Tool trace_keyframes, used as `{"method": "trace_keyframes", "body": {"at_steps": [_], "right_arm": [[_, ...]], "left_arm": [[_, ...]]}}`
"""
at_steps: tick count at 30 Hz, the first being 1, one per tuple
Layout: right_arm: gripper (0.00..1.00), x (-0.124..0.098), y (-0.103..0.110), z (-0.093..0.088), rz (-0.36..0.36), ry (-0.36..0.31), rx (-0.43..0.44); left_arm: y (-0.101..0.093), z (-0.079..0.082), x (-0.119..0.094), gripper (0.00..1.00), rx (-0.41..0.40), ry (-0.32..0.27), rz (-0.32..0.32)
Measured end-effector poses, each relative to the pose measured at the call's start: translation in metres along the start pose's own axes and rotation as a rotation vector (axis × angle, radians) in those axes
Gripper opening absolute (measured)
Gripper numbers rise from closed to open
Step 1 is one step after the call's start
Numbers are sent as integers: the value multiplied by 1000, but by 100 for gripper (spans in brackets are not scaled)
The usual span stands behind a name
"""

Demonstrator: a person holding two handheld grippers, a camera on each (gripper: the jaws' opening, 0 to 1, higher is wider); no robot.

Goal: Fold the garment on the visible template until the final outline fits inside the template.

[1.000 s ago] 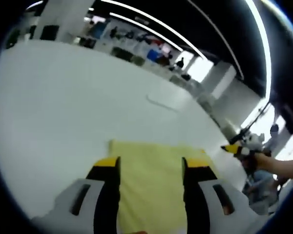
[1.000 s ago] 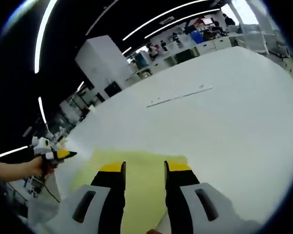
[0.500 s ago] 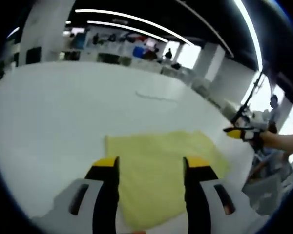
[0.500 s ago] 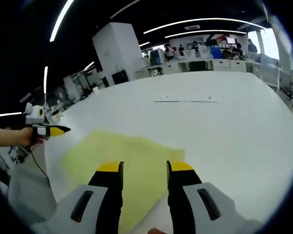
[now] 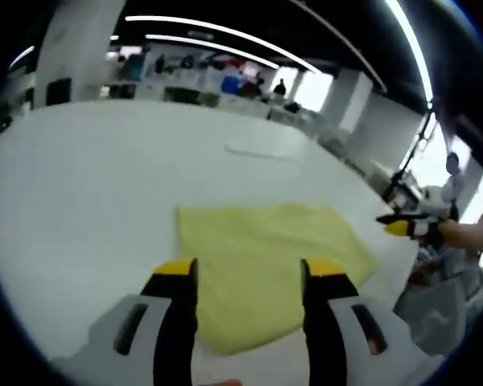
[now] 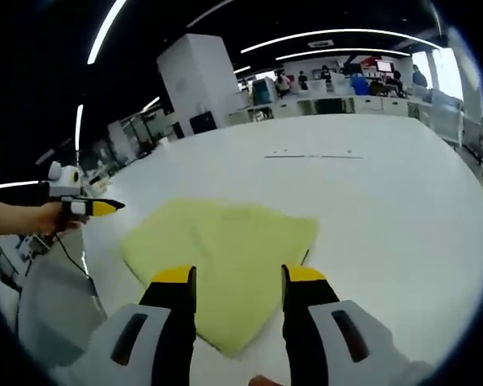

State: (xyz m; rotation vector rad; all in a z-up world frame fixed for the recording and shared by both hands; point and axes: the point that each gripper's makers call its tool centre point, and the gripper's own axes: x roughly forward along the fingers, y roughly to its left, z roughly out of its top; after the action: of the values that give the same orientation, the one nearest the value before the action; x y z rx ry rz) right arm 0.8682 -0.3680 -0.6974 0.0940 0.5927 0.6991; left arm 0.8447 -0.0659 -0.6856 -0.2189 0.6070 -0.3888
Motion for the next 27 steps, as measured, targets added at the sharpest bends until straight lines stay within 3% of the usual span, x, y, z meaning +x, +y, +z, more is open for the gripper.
{"method": "trace_keyframes", "body": {"at_steps": [8,17,27], "right_arm": [[43,-10,8,-35,-15,67,-20],[42,-13,7,-63,-36,119,-12],[40,-9,6,-84,-57,161,-11]], "left_arm": [[9,-29,-7,49,8,38,15],[18,-62,-11,50,-16,88,36],[20,-79,-12,52,-76,104,42]]}}
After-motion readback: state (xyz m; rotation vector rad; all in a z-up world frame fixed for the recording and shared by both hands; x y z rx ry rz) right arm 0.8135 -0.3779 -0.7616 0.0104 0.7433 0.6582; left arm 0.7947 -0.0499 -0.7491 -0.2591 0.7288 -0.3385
